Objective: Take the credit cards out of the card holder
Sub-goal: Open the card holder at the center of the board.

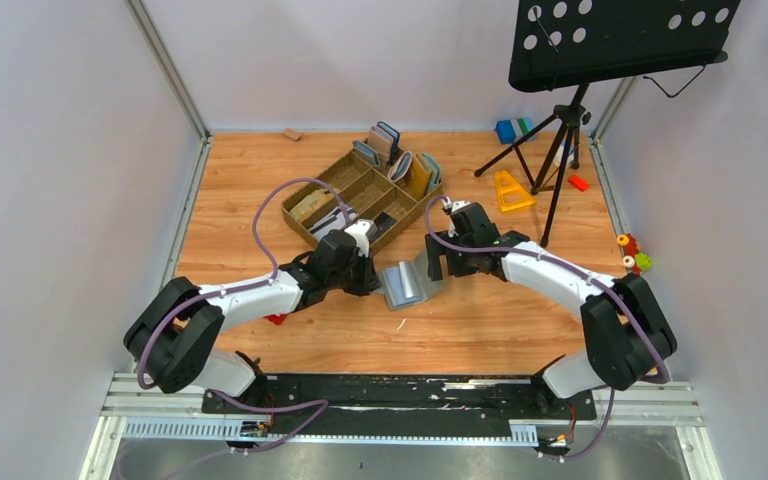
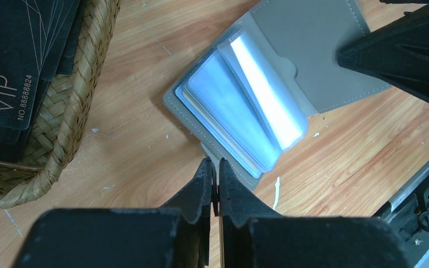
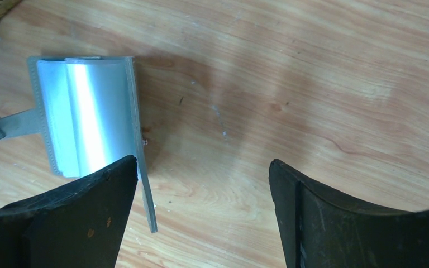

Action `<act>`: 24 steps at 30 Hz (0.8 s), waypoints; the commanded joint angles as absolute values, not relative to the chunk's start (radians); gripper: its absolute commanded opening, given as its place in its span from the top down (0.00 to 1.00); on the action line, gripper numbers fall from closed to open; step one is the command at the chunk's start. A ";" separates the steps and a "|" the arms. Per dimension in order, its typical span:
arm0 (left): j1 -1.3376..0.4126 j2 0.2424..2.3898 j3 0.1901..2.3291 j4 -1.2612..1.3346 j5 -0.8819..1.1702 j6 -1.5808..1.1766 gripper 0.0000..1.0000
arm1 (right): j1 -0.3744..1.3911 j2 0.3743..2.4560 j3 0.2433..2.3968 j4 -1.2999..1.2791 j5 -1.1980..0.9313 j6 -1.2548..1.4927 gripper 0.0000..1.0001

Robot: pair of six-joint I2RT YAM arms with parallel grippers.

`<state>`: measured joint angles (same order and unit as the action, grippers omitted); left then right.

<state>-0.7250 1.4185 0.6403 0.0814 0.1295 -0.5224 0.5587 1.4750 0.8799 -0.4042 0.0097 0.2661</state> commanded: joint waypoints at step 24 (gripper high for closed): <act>-0.726 1.308 0.690 0.076 0.187 -0.518 0.97 | 0.840 1.654 1.104 -0.501 0.310 0.298 0.00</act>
